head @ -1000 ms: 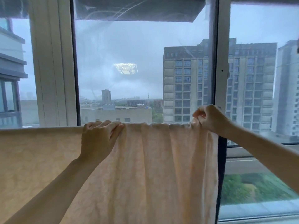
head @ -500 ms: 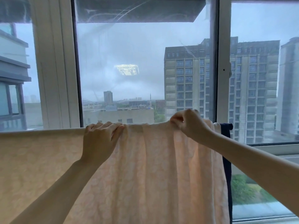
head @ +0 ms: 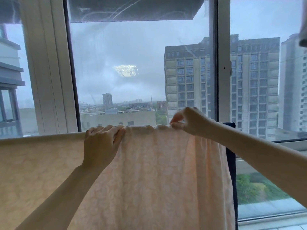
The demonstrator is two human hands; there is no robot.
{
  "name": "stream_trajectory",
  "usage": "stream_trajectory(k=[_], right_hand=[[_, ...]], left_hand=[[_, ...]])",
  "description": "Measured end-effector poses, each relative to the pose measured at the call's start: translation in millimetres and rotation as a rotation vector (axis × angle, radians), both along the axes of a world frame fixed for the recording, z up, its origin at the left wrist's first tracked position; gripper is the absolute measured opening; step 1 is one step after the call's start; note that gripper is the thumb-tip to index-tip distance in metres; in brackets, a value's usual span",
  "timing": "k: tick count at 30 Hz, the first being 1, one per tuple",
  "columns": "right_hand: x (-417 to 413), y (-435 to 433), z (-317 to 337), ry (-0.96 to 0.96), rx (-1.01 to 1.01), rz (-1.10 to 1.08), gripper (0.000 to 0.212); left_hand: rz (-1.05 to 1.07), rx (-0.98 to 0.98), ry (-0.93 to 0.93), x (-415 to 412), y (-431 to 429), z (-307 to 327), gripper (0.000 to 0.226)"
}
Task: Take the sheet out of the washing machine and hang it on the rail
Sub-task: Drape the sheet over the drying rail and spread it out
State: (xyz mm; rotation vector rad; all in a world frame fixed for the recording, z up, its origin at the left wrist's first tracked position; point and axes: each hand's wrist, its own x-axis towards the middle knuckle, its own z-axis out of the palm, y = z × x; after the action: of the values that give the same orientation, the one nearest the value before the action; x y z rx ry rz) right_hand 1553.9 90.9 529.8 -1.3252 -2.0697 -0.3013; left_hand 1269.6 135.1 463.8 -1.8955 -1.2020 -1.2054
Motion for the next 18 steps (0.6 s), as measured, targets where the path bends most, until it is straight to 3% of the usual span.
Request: stream_trajectory(k=[8,13,18], right_hand=[[-10.4,21.5,-6.4,0.092,0.195,-0.089,0.016],[10.5,30.4,-0.7,0.097,0.03,-0.156,0.019],[23.2,29.2,-7.9,0.096,-0.022,-0.129,0.012]], left_hand=[[0.029,-0.017,0.018,-5.5,-3.6,0.1,0.048],[0.113,-0.071,0.081,16.5,-4.2,0.6,0.045],[0.039,-0.03,0.083,48.8,-6.0,3.0,0.04]])
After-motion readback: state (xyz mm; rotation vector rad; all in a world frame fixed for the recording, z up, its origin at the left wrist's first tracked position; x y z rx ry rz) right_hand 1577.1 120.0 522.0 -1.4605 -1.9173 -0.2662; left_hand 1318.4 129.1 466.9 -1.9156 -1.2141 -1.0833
